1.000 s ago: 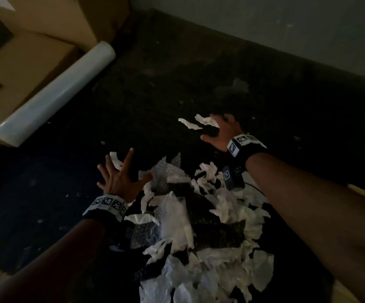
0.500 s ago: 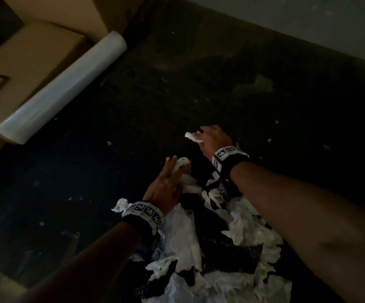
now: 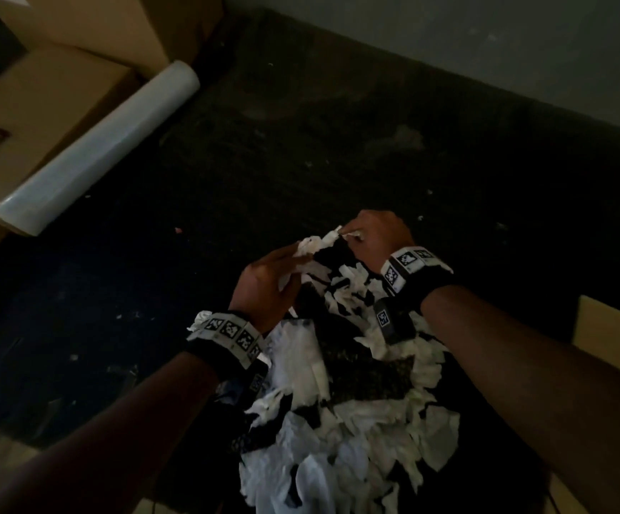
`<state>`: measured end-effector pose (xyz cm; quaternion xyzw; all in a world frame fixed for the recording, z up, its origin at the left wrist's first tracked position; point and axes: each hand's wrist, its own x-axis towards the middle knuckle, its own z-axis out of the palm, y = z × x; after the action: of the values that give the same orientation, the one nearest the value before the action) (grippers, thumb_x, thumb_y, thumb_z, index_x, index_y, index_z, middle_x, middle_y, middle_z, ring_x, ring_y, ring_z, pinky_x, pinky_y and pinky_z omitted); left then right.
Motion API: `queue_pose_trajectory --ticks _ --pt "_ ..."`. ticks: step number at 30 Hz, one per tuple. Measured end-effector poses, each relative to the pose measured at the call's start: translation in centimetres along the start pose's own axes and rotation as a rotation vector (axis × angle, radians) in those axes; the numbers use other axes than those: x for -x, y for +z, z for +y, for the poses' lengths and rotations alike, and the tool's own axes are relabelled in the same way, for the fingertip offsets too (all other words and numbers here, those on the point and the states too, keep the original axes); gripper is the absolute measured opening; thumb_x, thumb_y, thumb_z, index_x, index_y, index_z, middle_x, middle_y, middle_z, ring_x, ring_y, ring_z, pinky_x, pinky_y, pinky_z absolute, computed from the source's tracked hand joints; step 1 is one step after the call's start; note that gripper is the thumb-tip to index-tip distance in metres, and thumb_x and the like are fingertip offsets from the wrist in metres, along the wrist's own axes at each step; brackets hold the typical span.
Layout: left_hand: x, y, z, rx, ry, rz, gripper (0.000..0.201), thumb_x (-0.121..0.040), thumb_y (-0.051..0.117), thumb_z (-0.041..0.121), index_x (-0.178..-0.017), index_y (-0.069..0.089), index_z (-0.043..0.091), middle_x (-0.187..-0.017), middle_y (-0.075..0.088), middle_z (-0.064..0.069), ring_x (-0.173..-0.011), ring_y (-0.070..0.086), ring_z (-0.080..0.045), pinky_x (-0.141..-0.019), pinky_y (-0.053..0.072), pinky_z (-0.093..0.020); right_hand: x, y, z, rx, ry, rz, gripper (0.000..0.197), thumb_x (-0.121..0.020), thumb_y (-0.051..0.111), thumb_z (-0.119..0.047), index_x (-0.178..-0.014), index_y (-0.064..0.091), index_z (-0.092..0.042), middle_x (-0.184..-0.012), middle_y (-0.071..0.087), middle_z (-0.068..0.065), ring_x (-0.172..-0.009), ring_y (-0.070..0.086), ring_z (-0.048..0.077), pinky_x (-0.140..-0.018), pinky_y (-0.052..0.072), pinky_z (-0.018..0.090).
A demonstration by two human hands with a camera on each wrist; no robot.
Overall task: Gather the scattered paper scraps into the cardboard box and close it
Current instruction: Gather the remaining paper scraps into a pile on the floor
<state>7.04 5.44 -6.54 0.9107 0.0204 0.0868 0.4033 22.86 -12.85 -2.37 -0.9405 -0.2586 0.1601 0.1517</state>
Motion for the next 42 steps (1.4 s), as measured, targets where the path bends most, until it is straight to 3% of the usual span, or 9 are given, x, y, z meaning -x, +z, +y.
queue_pose_trajectory --ticks 4,8,14,19,26,29,32,39,42 --pt "3.5 -0.1 2.4 0.042 0.085 -0.027 0.04 -0.092 0.066 0.01 -0.128 0.069 0.027 -0.146 0.055 0.003 -0.125 0.057 -0.008 -0.102 0.043 -0.013 7.1 0.5 -1.0 -0.129 -0.016 0.129 0.023 -0.091 0.065 -0.02 -0.11 0.076 -0.028 -0.111 0.067 -0.003 -0.102 0.064 0.017 -0.086 0.055 0.036" --pt "8.1 2.1 3.2 0.04 0.068 -0.196 0.052 -0.091 0.067 0.02 -0.142 0.056 0.029 -0.156 0.043 -0.002 -0.138 0.047 -0.022 -0.109 0.044 -0.034 15.4 3.9 -1.5 -0.219 -0.004 0.21 0.033 -0.092 0.06 -0.024 -0.124 0.068 -0.023 -0.121 0.061 -0.001 -0.111 0.058 0.017 -0.093 0.053 0.038" --pt "12.5 5.4 2.4 -0.232 -0.002 -0.592 0.092 -0.091 0.051 0.067 -0.157 -0.009 0.046 -0.168 -0.017 0.008 -0.153 -0.019 -0.02 -0.124 0.005 -0.058 22.4 11.1 -1.9 -0.015 0.157 -0.13 0.077 -0.082 0.011 -0.056 -0.157 0.013 -0.039 -0.167 0.003 -0.007 -0.153 -0.001 0.022 -0.119 0.01 0.059" --pt "11.8 4.0 3.4 -0.247 0.02 -0.493 0.099 -0.077 0.049 0.082 -0.154 -0.007 0.053 -0.169 -0.003 -0.001 -0.155 -0.011 -0.028 -0.121 0.009 -0.063 23.0 10.4 -1.7 0.016 0.172 -0.115 0.074 -0.082 0.018 -0.061 -0.154 0.015 -0.045 -0.166 0.001 -0.013 -0.153 -0.009 0.024 -0.115 0.003 0.069" --pt "10.0 -0.2 2.4 -0.271 -0.257 -0.212 0.097 -0.072 0.044 0.091 -0.153 0.003 0.058 -0.168 -0.01 0.003 -0.153 -0.017 -0.031 -0.112 0.009 -0.077 18.1 3.6 -2.4 -0.022 0.141 -0.005 0.075 -0.088 0.048 -0.065 -0.153 0.018 -0.046 -0.166 -0.003 -0.008 -0.152 0.003 0.03 -0.117 0.02 0.061" --pt "10.0 -0.6 0.7 -0.255 -0.438 -0.218 0.104 -0.062 0.044 0.098 -0.151 0.001 0.062 -0.167 -0.015 0.005 -0.151 -0.024 -0.032 -0.11 0.005 -0.08 13.0 2.3 -2.3 -0.088 0.1 -0.02 0.078 -0.086 0.058 -0.061 -0.153 0.023 -0.042 -0.165 0.006 -0.005 -0.149 0.018 0.026 -0.112 0.037 0.05" --pt "9.7 -0.3 -0.6 -0.233 -0.545 -0.247 0.108 -0.06 0.054 0.095 -0.148 -0.002 0.067 -0.166 -0.021 0.006 -0.15 -0.027 -0.032 -0.111 0.0 -0.078 6.3 2.2 -1.7 -0.017 0.08 -0.175 0.078 -0.088 0.066 -0.05 -0.153 0.025 -0.037 -0.164 0.009 -0.001 -0.148 0.023 0.027 -0.113 0.037 0.048" --pt "8.0 1.6 -2.2 -0.299 -0.481 -0.347 0.112 -0.058 0.052 0.099 -0.146 -0.009 0.068 -0.162 -0.034 0.005 -0.146 -0.034 -0.037 -0.108 -0.004 -0.077 -3.8 4.8 -0.3 0.268 -0.078 -0.566 0.076 -0.092 0.067 -0.036 -0.153 0.023 -0.049 -0.166 -0.014 0.003 -0.151 0.003 0.04 -0.12 0.021 0.051" --pt "7.3 2.8 -2.4 -0.388 -0.358 -0.416 0.108 -0.063 0.048 0.098 -0.149 -0.01 0.063 -0.162 -0.034 0.003 -0.147 -0.032 -0.039 -0.111 -0.006 -0.072 -4.1 5.6 -0.8 0.362 -0.138 -0.592 0.074 -0.093 0.065 -0.02 -0.153 0.028 -0.042 -0.167 0.0 0.006 -0.149 0.007 0.043 -0.12 0.023 0.051"
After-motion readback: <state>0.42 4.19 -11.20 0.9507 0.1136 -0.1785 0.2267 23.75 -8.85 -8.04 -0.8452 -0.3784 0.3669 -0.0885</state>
